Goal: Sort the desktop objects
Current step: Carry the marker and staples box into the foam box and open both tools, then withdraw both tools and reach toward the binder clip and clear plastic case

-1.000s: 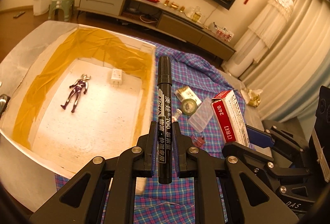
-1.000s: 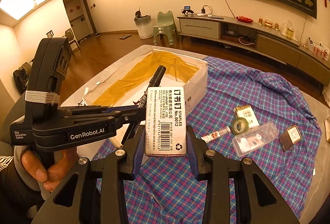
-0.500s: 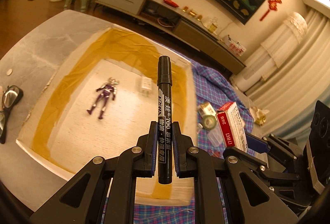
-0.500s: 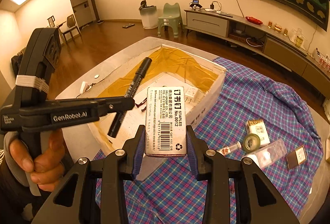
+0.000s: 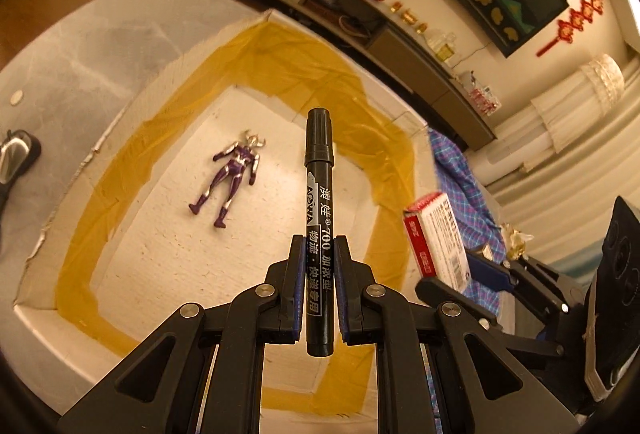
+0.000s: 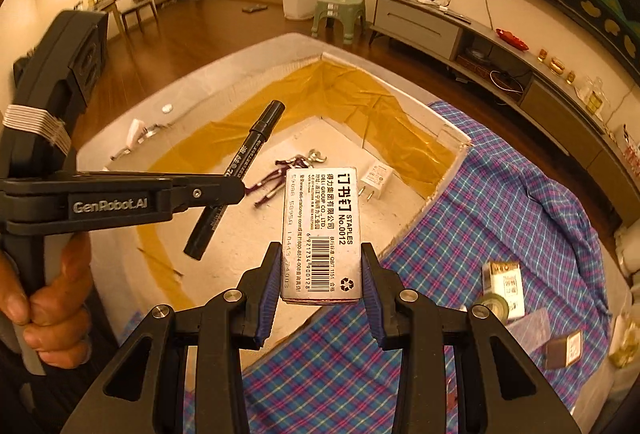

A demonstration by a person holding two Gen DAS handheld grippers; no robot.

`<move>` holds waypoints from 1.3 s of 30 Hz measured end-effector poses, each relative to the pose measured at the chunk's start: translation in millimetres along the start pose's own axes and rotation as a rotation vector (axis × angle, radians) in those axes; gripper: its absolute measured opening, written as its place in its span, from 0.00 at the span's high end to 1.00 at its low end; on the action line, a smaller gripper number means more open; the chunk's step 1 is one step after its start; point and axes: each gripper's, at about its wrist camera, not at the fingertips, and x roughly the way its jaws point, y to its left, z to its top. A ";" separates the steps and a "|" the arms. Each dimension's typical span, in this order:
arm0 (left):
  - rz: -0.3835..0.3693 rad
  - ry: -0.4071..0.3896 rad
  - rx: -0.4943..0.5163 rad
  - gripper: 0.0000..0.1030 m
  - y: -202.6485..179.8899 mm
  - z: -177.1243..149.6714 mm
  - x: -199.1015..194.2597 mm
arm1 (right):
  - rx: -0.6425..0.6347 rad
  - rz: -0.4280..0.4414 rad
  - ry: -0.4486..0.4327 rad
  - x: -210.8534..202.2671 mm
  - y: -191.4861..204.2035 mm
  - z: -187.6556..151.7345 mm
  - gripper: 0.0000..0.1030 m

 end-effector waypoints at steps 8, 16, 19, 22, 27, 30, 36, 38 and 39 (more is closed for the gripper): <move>-0.009 0.148 -0.028 0.87 6.6 -3.1 36.2 | -0.116 -0.051 0.093 35.0 2.6 23.2 0.62; 0.055 0.183 -0.003 0.87 7.8 -3.3 41.8 | -0.231 -0.081 0.216 74.7 13.5 36.8 0.62; 0.074 0.197 -0.001 0.87 11.4 -2.0 41.2 | -0.265 -0.089 0.269 89.5 13.4 40.4 0.62; 0.066 0.233 -0.023 0.87 16.1 -0.9 44.2 | -0.298 -0.099 0.325 104.0 13.3 43.5 0.62; 0.060 0.239 -0.044 0.86 19.3 1.1 41.6 | -0.331 -0.106 0.389 121.4 14.6 46.7 0.62; 0.061 0.232 -0.066 0.83 24.6 2.9 38.2 | -0.334 -0.107 0.406 127.2 15.3 47.4 0.62; 0.044 0.209 -0.089 0.71 31.4 5.0 27.0 | -0.312 -0.110 0.401 125.0 12.4 45.0 0.56; 0.044 0.199 -0.081 0.71 28.2 5.1 23.5 | -0.301 -0.116 0.389 119.8 11.1 44.4 0.55; 0.046 0.194 -0.072 0.71 26.8 4.0 22.1 | -0.294 -0.119 0.379 115.8 10.3 44.4 0.55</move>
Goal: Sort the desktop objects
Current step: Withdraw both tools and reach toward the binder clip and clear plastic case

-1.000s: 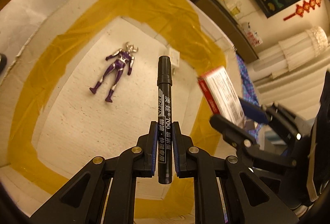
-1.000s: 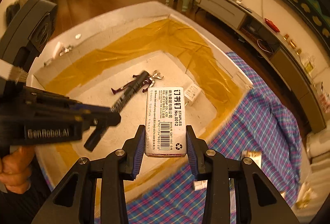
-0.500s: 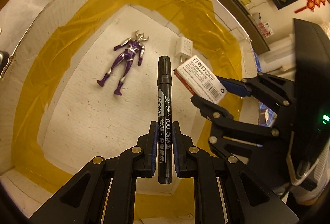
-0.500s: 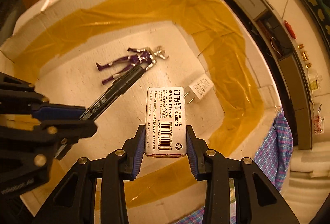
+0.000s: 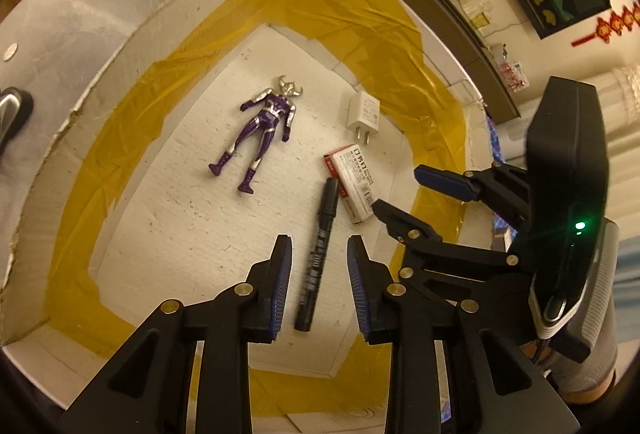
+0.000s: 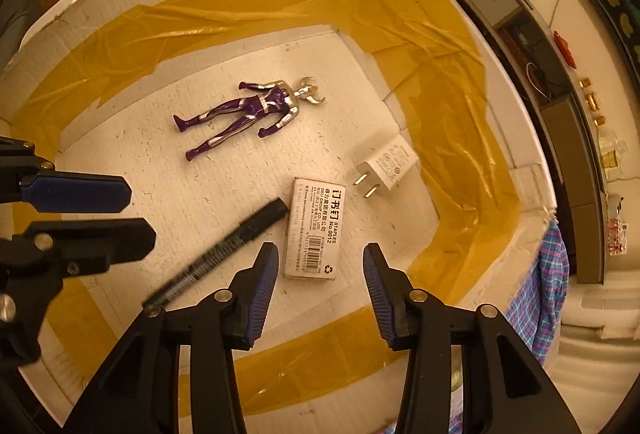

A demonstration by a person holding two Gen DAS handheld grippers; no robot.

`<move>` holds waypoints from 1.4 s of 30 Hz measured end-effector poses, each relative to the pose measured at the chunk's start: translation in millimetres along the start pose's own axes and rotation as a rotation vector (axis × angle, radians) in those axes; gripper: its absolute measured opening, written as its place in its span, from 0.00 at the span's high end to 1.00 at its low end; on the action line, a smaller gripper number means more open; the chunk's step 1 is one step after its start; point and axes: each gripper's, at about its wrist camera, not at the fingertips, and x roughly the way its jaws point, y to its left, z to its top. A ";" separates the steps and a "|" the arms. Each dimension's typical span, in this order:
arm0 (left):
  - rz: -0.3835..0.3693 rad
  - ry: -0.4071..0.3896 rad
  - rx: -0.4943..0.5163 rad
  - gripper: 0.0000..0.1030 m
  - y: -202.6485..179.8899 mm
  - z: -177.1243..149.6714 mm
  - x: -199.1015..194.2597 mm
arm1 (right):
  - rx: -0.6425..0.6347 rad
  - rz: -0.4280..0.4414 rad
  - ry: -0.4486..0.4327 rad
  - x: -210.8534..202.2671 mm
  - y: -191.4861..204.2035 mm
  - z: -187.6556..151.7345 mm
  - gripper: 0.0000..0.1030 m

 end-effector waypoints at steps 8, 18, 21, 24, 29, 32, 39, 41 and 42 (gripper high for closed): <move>0.027 -0.063 0.076 0.70 -14.2 -11.6 -14.0 | 0.149 0.040 -0.131 -55.1 -5.1 -20.6 0.46; 0.091 -0.312 0.247 0.69 -44.3 -42.8 -64.3 | 0.320 0.033 -0.373 -120.8 8.1 -66.8 0.44; 0.091 -0.408 0.298 0.66 -52.6 -53.4 -85.7 | 0.351 0.031 -0.457 -144.5 17.3 -86.7 0.43; 0.112 -0.431 0.285 0.66 -56.6 -60.6 -99.2 | 0.365 0.042 -0.520 -160.0 24.7 -108.7 0.43; 0.099 -0.479 0.315 0.62 -88.0 -88.8 -132.4 | 0.389 0.128 -0.677 -190.4 17.8 -157.0 0.42; 0.072 -0.467 0.355 0.62 -112.0 -101.2 -127.7 | 0.443 0.178 -0.780 -205.0 -3.9 -194.8 0.39; 0.026 -0.314 0.489 0.58 -185.7 -115.3 -63.8 | 0.684 0.137 -0.805 -166.5 -81.0 -279.7 0.32; 0.062 -0.269 0.537 0.58 -203.3 -116.2 -36.3 | 0.760 0.137 -0.754 -141.1 -99.7 -293.5 0.32; 0.083 -0.245 0.558 0.58 -209.8 -117.9 -23.9 | 0.794 0.136 -0.721 -126.9 -107.7 -297.7 0.32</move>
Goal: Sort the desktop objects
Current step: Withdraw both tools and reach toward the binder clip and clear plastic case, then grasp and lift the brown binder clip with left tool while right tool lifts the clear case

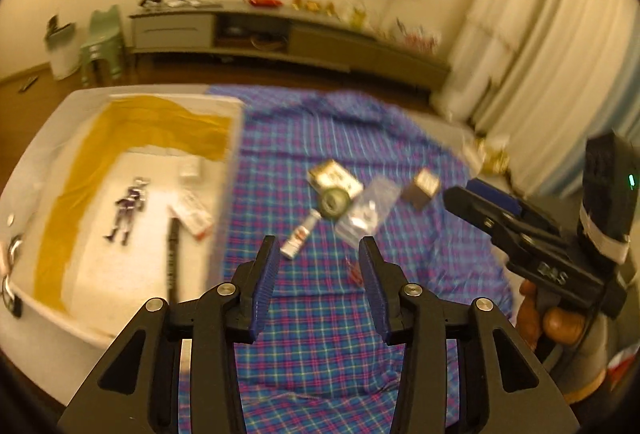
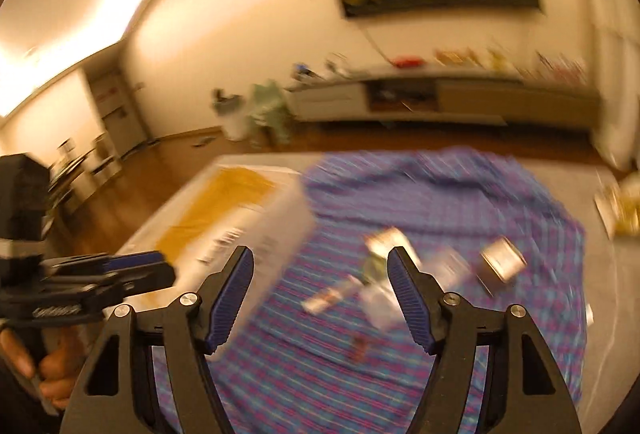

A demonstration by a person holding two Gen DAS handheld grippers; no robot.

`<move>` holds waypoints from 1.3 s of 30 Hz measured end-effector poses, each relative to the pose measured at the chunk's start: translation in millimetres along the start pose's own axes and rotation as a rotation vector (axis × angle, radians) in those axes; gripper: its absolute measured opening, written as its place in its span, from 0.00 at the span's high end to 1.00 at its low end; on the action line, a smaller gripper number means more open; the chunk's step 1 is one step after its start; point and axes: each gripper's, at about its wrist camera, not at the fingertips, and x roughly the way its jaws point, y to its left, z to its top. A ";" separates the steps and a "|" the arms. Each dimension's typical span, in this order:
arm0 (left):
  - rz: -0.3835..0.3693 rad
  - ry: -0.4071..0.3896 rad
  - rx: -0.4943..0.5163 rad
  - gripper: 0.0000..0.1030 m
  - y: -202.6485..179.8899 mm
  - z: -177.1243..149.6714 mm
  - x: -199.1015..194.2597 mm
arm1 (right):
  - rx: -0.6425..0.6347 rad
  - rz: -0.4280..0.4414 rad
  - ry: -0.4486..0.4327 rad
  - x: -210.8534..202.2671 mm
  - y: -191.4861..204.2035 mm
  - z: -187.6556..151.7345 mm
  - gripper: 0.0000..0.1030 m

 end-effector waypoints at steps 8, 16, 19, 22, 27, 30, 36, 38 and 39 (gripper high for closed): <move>0.025 0.214 0.096 0.58 -39.6 -11.5 86.7 | 0.185 -0.015 0.253 95.9 -73.7 -41.4 0.32; -0.047 0.248 0.022 0.58 -46.1 -23.0 134.4 | 0.412 -0.013 0.265 121.6 -108.5 -32.0 0.25; -0.034 0.311 -0.058 0.58 -37.4 -35.1 159.7 | 0.419 -0.052 0.283 132.4 -99.5 -23.8 0.22; -0.046 0.280 -0.044 0.58 -36.7 -30.6 156.5 | 0.387 -0.125 0.331 149.2 -93.4 -21.6 0.22; -0.092 0.288 -0.021 0.58 -43.0 -33.0 155.9 | 0.339 -0.252 0.363 161.6 -102.5 -29.7 0.22; -0.094 0.301 0.016 0.58 -54.8 -35.9 166.6 | 0.384 -0.212 0.351 163.9 -111.5 -30.4 0.21; -0.045 0.270 0.063 0.58 -53.8 -41.6 177.1 | 0.234 -0.220 0.382 173.2 -98.2 -28.3 0.24; -0.046 0.259 0.056 0.62 -52.0 -42.4 177.2 | 0.205 -0.225 0.404 173.4 -98.0 -26.6 0.33; -0.028 0.254 0.054 0.67 -52.4 -42.9 177.4 | 0.193 -0.226 0.416 171.3 -100.5 -25.6 0.40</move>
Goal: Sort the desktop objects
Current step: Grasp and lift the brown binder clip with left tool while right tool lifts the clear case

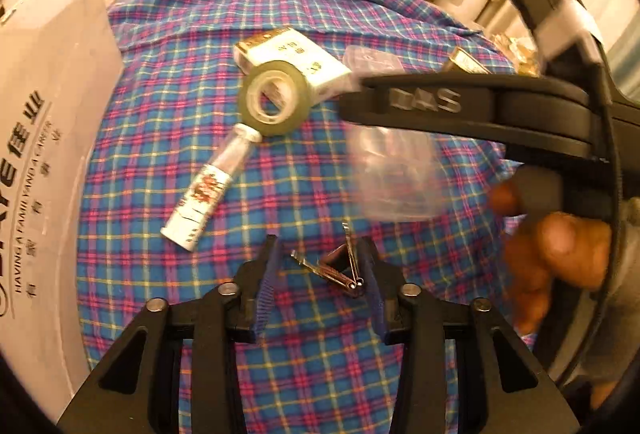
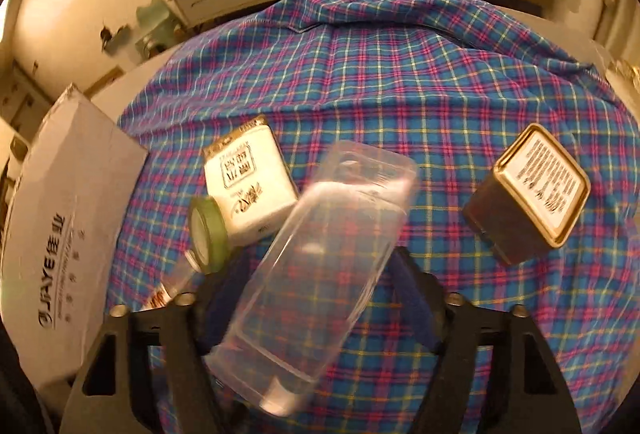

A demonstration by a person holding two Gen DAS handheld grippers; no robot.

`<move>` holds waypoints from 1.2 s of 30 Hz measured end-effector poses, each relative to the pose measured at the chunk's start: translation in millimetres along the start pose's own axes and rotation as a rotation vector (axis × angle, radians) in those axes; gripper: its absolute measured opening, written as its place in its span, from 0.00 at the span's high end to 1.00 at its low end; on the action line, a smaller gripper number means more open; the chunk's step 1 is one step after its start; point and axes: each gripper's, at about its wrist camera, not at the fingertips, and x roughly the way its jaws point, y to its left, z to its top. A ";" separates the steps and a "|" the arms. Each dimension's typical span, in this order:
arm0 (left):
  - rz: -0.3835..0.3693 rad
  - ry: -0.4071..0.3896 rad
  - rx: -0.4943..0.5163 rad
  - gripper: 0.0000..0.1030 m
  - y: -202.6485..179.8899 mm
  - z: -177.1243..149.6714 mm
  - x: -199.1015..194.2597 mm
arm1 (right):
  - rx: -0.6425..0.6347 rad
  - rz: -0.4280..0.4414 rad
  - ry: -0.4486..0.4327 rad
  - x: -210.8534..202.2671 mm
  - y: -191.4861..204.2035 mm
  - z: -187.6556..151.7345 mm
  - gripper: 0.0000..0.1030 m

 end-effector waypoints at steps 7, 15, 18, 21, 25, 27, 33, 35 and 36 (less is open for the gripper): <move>0.004 -0.007 0.005 0.63 0.5 -7.0 -5.0 | -0.143 -0.094 0.067 -5.0 -6.6 -7.8 0.45; 0.031 -0.017 0.059 0.68 -6.6 -9.5 -3.9 | -0.222 -0.092 0.027 -21.2 -6.8 -8.9 0.49; 0.033 -0.038 0.055 0.68 -6.0 -8.4 -11.8 | -0.215 -0.051 -0.023 -42.3 -5.5 -6.4 0.49; 0.039 -0.070 0.053 0.68 -5.2 -7.9 -25.0 | -0.221 -0.019 -0.053 -55.0 3.1 -5.7 0.49; 0.043 -0.109 0.040 0.68 -3.4 -6.7 -44.7 | -0.224 0.013 -0.075 -64.4 15.4 -4.9 0.49; 0.049 -0.138 0.042 0.68 -4.4 -5.9 -56.3 | -0.222 0.033 -0.092 -70.9 19.5 -5.7 0.49; 0.071 -0.210 0.047 0.68 -6.3 -3.2 -82.4 | -0.200 0.089 -0.146 -90.7 24.5 -12.0 0.49; 0.080 -0.233 0.048 0.68 -5.9 -3.3 -91.2 | -0.192 0.108 -0.168 -96.3 26.2 -13.2 0.49; 0.083 -0.240 0.047 0.68 -5.5 -3.2 -94.6 | -0.188 0.119 -0.179 -99.4 26.9 -13.5 0.49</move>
